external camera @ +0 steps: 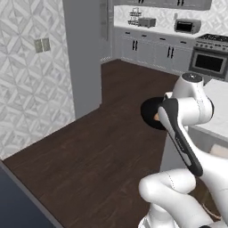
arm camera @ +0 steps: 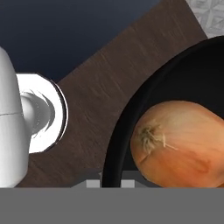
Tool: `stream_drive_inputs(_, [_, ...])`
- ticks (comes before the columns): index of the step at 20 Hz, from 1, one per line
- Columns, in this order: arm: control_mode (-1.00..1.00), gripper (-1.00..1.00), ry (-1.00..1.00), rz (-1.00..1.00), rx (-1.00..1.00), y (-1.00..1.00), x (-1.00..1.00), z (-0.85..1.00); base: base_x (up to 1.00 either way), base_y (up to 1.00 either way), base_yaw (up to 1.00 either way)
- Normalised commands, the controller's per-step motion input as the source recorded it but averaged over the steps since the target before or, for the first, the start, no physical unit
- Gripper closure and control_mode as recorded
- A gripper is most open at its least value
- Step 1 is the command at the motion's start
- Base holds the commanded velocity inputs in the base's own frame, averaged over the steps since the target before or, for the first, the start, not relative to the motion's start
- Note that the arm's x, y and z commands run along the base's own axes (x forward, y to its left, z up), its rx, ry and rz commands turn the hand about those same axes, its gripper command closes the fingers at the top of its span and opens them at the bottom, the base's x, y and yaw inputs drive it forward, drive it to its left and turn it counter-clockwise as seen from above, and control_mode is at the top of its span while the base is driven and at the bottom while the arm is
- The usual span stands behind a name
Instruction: Pick the chicken drumstick and onion from their plates and place them in the bowl. Then put the bowl in the fridge.
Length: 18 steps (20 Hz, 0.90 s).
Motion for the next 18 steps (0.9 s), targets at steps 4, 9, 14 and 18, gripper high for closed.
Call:
stream_drive_inputs(4, [1.00, 1.00, 0.00, 0.00, 0.00, 0.00, 0.00, 0.00, 1.00, 1.00, -0.12])
stream_drive_inputs(9, [1.00, 1.00, 0.00, 0.00, 0.00, 0.00, 0.00, 0.00, 1.00, 0.95, -0.35])
stream_drive_inputs(14, [1.00, 1.00, 0.00, 0.00, 0.00, 0.00, 0.00, 0.00, 1.00, 0.87, -0.44])
stream_drive_inputs(18, [1.00, 1.00, 0.00, 0.00, 0.00, 0.00, 0.00, 0.00, 1.00, 0.87, -0.54])
